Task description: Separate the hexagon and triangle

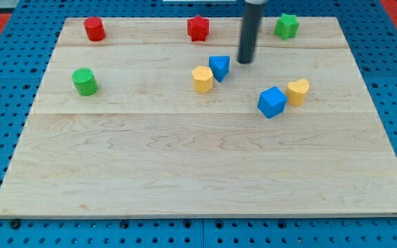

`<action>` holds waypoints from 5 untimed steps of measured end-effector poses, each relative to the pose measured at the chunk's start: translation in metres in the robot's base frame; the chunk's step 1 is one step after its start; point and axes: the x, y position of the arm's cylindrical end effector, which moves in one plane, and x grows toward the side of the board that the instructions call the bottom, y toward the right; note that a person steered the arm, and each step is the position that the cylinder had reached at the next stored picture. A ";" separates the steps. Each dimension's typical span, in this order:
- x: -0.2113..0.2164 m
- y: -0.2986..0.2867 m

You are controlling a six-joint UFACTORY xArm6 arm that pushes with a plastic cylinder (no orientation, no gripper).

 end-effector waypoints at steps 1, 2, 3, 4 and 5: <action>0.012 -0.058; 0.060 -0.031; 0.032 -0.027; -0.019 -0.032; -0.031 -0.016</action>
